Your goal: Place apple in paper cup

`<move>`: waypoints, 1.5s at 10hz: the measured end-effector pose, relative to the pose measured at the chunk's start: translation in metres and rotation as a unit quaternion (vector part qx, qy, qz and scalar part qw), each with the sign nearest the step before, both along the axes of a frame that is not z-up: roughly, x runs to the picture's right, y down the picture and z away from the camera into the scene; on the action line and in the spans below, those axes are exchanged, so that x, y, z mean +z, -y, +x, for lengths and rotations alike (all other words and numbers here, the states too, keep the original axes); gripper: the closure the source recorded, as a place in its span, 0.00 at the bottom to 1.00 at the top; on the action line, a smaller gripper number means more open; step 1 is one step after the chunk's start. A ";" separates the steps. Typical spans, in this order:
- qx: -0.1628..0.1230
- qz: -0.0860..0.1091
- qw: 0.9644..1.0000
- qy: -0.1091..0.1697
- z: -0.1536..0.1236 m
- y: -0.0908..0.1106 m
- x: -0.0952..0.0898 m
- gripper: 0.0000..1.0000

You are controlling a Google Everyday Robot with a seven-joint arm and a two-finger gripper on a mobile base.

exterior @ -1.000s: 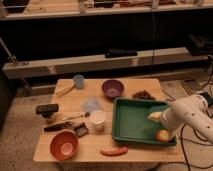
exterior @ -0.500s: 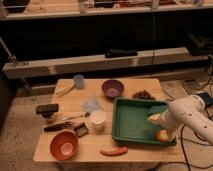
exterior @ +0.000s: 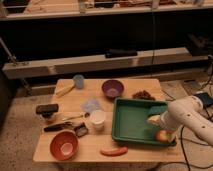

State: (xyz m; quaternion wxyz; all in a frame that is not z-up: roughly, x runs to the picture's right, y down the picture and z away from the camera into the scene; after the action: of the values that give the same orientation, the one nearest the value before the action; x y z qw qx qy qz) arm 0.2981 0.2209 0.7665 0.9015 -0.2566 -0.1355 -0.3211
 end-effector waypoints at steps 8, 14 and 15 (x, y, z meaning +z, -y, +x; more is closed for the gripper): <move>0.009 -0.015 1.000 -0.008 0.004 -0.007 0.010 0.22; 0.011 -0.014 1.000 -0.010 0.007 -0.004 0.005 0.81; 0.011 -0.015 1.000 -0.010 0.007 -0.004 0.003 0.92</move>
State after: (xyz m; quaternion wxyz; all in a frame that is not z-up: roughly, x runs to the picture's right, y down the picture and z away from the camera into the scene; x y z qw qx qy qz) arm 0.3050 0.2246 0.7699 0.9023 -0.2718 -0.1342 -0.3066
